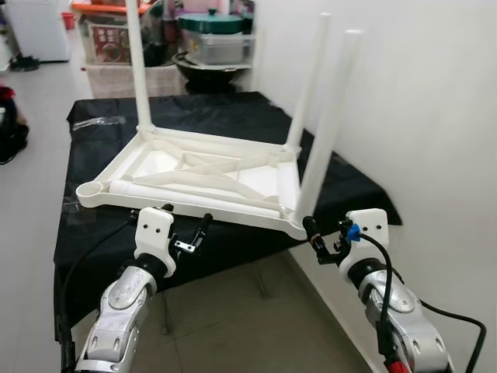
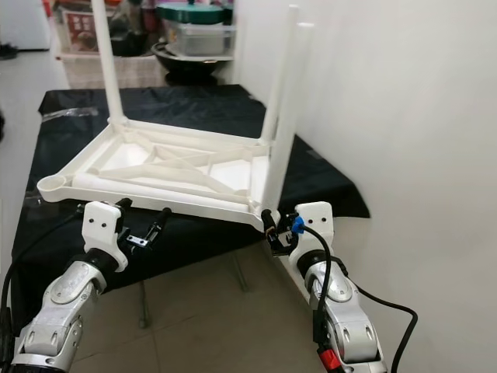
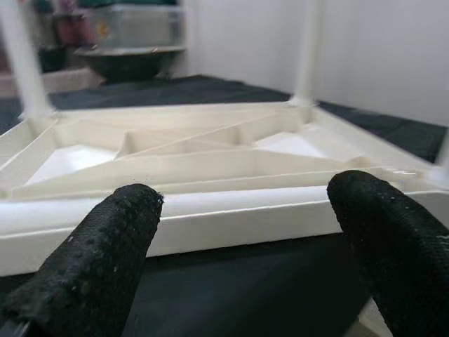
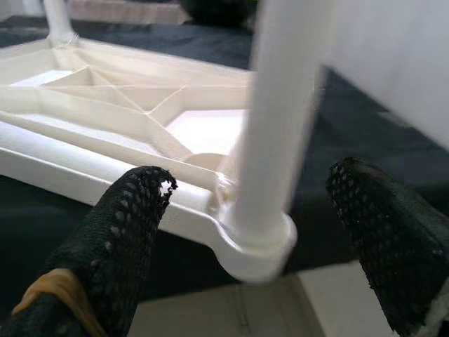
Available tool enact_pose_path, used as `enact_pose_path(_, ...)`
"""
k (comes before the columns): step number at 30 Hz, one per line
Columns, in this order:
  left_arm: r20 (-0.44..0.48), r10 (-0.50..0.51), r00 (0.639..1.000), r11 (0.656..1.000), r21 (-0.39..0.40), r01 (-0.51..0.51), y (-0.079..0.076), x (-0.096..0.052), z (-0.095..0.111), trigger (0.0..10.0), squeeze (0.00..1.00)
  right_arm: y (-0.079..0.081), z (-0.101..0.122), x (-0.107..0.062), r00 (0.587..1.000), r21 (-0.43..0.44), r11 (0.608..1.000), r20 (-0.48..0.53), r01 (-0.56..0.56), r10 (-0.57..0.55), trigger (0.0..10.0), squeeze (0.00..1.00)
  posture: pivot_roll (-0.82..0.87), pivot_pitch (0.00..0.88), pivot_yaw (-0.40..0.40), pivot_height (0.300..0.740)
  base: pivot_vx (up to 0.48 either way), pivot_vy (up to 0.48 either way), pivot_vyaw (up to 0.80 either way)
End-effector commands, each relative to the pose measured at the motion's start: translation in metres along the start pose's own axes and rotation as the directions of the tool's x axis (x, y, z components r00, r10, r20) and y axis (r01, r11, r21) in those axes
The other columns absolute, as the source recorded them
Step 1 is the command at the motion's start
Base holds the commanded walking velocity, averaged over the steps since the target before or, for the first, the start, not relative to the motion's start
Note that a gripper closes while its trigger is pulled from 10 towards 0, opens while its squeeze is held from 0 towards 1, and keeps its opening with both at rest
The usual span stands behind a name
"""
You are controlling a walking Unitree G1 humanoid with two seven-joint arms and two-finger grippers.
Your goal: Building children table
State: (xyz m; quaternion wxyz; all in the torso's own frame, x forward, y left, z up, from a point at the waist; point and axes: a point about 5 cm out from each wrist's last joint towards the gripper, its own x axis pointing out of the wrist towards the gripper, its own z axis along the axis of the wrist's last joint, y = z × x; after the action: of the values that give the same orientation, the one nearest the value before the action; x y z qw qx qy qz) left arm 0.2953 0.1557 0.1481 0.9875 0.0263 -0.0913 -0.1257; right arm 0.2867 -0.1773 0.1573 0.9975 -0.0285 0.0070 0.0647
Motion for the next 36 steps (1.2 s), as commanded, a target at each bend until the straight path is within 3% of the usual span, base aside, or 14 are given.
enact_pose_path(1,-0.007,0.005,1.0,1.0,-0.004,-0.005,0.001,-0.001,-0.003,10.0,0.0,0.0,0.0,0.001,1.0,0.005,1.0,0.006,0.014,-0.014,10.0,0.0,0.06,0.0,-0.097,0.74,0.266,0.0,0.0)
enact_pose_path(8,-0.016,0.006,1.0,1.0,0.001,-0.005,0.001,-0.002,-0.004,10.0,0.0,-0.004,-0.005,0.003,0.997,0.007,0.998,-0.019,0.07,-0.07,10.0,0.0,0.06,0.0,-0.097,0.74,0.076,0.0,0.0)
enact_pose_path(12,-0.019,0.006,1.0,1.0,0.009,-0.006,0.0,-0.002,-0.004,10.0,0.0,-0.022,-0.009,0.006,0.979,0.023,0.98,-0.049,0.2,-0.199,10.0,0.0,0.07,0.0,-0.101,0.74,0.0,0.0,0.0)
enact_pose_path(25,-0.018,-0.001,1.0,1.0,0.015,0.001,-0.003,-0.002,-0.005,10.0,0.0,-0.018,-0.005,0.017,0.985,-0.014,0.986,-0.035,0.167,-0.168,10.0,0.0,0.08,0.0,-0.105,0.74,0.0,0.0,0.0)
enact_pose_path(30,-0.014,0.004,1.0,1.0,0.02,-0.004,-0.003,-0.002,-0.004,10.0,0.0,-0.032,-0.006,0.044,0.966,-0.085,0.969,-0.093,0.234,-0.241,10.0,0.0,0.1,0.0,-0.127,0.74,0.0,0.0,0.0)
enact_pose_path(32,-0.014,0.004,1.0,1.0,0.02,-0.004,-0.003,-0.002,-0.004,10.0,0.0,-0.032,-0.006,0.044,0.966,-0.085,0.969,-0.093,0.234,-0.241,10.0,0.0,0.1,0.0,-0.127,0.74,0.0,0.0,0.0)
enact_pose_path(34,-0.009,0.012,1.0,1.0,0.019,-0.012,-0.003,-0.002,-0.002,10.0,0.0,-0.033,-0.001,0.065,0.964,-0.124,0.963,-0.093,0.238,-0.25,10.0,0.0,0.12,0.0,-0.134,0.74,0.0,0.0,0.0)
enact_pose_path(36,-0.009,0.013,1.0,1.0,0.018,-0.013,-0.003,-0.002,-0.002,10.0,0.0,-0.033,0.003,0.073,0.964,-0.136,0.962,-0.087,0.238,-0.251,10.0,0.0,0.12,0.0,-0.133,0.74,0.0,0.0,0.0)
